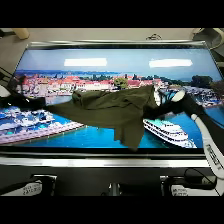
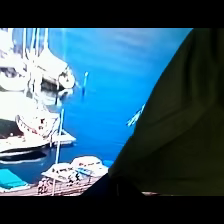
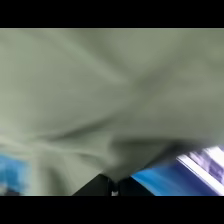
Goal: Fold the shirts.
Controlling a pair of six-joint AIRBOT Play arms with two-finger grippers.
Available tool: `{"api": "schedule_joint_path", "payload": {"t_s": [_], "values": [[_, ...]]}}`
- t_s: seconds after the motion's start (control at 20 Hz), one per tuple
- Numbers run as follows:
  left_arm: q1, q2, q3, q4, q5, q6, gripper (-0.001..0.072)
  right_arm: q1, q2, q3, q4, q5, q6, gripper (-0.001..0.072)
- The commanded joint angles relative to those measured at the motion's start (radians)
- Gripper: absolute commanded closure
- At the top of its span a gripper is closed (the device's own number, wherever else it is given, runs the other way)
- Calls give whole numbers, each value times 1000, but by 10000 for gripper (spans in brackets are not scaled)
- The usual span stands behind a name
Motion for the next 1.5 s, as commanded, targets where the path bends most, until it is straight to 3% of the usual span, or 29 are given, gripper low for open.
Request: {"api": "schedule_joint_path", "payload": {"t_s": [0.0,0.1,0.25,0.4,0.6,0.7,0.95,1.1,1.3,1.45], "values": [[2,193,219,-30,32,0,682,-41,180,274,-48,29,-65,691],[2,324,447,-27,118,-15,682,-90,328,542,-132,-11,-85,690],[3,499,722,106,278,-50,682,-113,547,840,-269,-160,-85,689],[3,620,765,144,267,-177,682,-113,702,880,-288,-192,-63,689],[3,635,765,149,211,-172,681,-113,720,880,-356,-89,-20,689],[3,609,765,150,159,-125,681,-113,698,880,-381,-16,-20,689],[3,448,693,146,-113,-43,681,-113,505,877,-414,377,-21,688],[-16,314,467,145,-144,-27,682,-110,297,790,-384,514,-9,689],[-66,83,184,145,3,-22,682,-110,-30,644,-299,399,38,689],[-83,-145,202,144,111,-28,681,-110,-227,644,-166,208,58,689]]}}
